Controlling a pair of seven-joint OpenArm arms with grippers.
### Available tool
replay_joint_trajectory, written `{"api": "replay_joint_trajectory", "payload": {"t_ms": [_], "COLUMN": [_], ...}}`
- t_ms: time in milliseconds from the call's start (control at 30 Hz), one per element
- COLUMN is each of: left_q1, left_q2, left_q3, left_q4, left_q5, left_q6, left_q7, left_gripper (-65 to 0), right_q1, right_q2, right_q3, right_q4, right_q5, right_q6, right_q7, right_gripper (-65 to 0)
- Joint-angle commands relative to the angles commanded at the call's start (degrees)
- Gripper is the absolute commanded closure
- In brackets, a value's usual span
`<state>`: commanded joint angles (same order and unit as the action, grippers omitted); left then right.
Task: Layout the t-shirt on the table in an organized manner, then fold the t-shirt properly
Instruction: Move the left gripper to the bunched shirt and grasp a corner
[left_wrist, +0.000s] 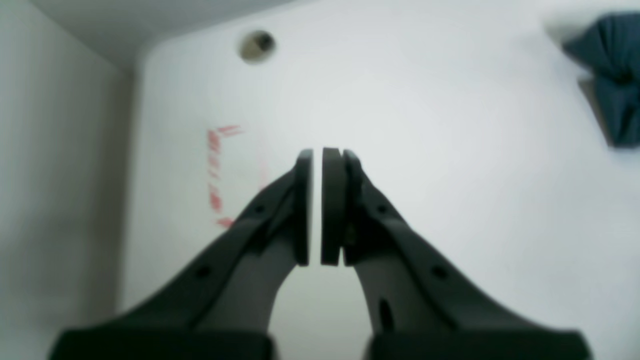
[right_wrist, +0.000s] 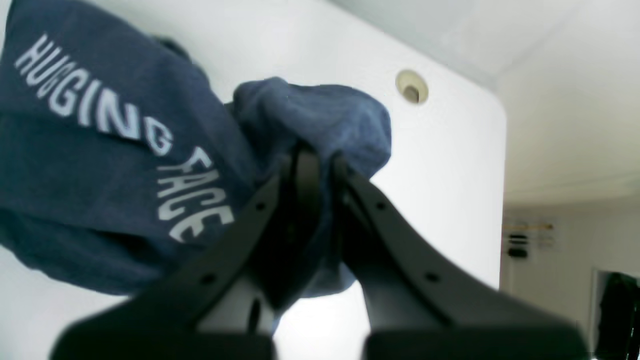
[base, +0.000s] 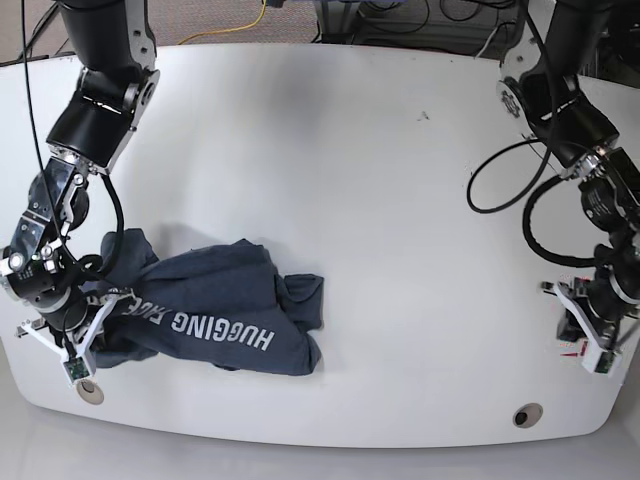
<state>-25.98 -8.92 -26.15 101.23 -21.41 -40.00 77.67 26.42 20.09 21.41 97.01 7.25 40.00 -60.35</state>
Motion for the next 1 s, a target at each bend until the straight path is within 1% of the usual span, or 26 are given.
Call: {"api": "replay_joint_trajectory", "payload": {"t_ms": [167,200,267,367,500,567,633,733,767,867,933,1000], "left_q1": [5.4,5.8,7.6,9.3,10.6,10.5,10.1,8.4,7.6,5.9,3.9,1.5], "left_q2": [4.7,5.1,6.8,8.9,10.5,10.7,10.9,12.2,12.9,13.6,13.8,15.2], "left_q3": [1.3,1.7,3.2,5.1,8.6,10.8,12.4,14.7,15.5,17.0,17.8,18.8], "left_q4": [0.0,-0.1,-0.2,-0.2,-1.3,-4.0,-7.0,-12.8,-15.7,-22.7,-27.9,-33.1], "left_q5": [0.0,0.0,0.0,0.1,0.5,0.5,0.5,0.4,0.5,0.5,0.2,0.4], "left_q6": [0.0,0.0,0.0,0.0,0.0,0.0,0.7,3.0,4.2,5.8,6.2,6.4], "left_q7": [-0.1,-0.1,-0.2,-2.1,-6.1,-7.6,-8.4,-12.0,-14.5,-19.1,-21.9,-24.4], "left_gripper": [-15.7,-17.1,-24.4,-31.9,-39.4,-41.3,-42.1,-42.4,-42.4,-42.5,-42.5,-42.5], "right_q1": [-4.6,-4.9,-6.4,-7.6,-9.0,-9.5,-10.0,-10.3,-10.4,-10.8,-11.0,-11.0], "right_q2": [-1.1,-1.3,-1.5,-1.6,-2.2,-2.6,-2.6,-2.7,-2.7,-2.7,-2.8,-3.2], "right_q3": [2.8,2.8,2.8,2.8,2.9,3.5,3.8,3.9,3.9,4.0,4.0,4.0], "right_q4": [1.8,1.8,1.9,1.9,2.4,3.3,4.0,4.6,4.6,4.7,4.7,4.7], "right_q5": [0.0,0.0,0.0,0.0,0.0,0.0,0.0,0.0,0.0,0.0,0.1,0.1], "right_q6": [0.0,0.0,0.0,0.0,0.0,0.0,0.0,0.0,0.0,0.0,0.0,0.0], "right_q7": [0.8,0.8,0.8,1.1,2.4,3.0,3.2,3.2,3.2,3.3,3.3,3.3], "right_gripper": [0.0,0.0,0.0,0.0,0.0,0.0,0.0,0.0,0.0,0.0,0.0,0.0]}}
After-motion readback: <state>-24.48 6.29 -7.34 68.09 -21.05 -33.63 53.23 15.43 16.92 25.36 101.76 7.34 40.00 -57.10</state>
